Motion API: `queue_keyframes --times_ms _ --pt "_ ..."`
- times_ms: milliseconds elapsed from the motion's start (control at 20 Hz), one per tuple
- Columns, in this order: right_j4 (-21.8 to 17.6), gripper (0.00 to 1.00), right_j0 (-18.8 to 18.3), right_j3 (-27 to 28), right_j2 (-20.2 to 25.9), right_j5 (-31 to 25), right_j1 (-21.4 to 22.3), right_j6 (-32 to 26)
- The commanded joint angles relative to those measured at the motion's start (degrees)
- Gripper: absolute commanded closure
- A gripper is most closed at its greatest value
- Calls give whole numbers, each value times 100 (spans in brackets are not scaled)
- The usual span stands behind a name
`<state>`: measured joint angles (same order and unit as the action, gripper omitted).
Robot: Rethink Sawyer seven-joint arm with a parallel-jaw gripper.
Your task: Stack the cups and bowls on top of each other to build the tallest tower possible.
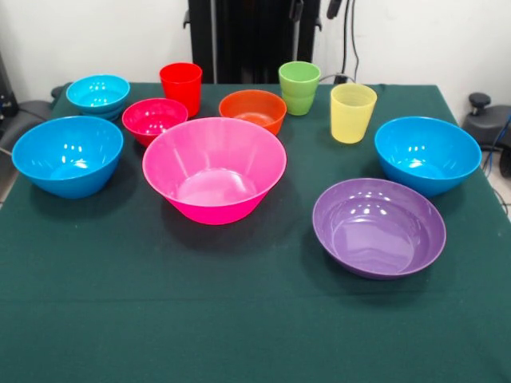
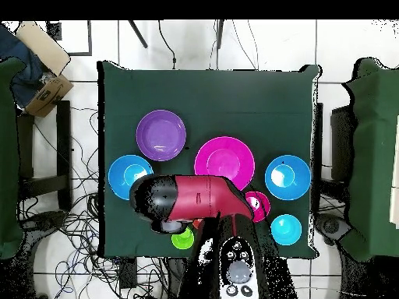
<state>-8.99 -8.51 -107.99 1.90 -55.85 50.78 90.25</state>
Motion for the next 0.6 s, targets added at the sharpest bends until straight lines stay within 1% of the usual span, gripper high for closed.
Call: queue_keyframes --times_ms 50,150,200,400,600 --pt "161 0 -35 -414 610 785 -197 200" --pt "58 0 48 -165 597 999 -392 346" --pt "40 0 105 56 580 1069 -550 487" --pt "77 0 301 849 480 1139 -1141 944" --pt "122 0 369 1301 460 1012 -1448 901"
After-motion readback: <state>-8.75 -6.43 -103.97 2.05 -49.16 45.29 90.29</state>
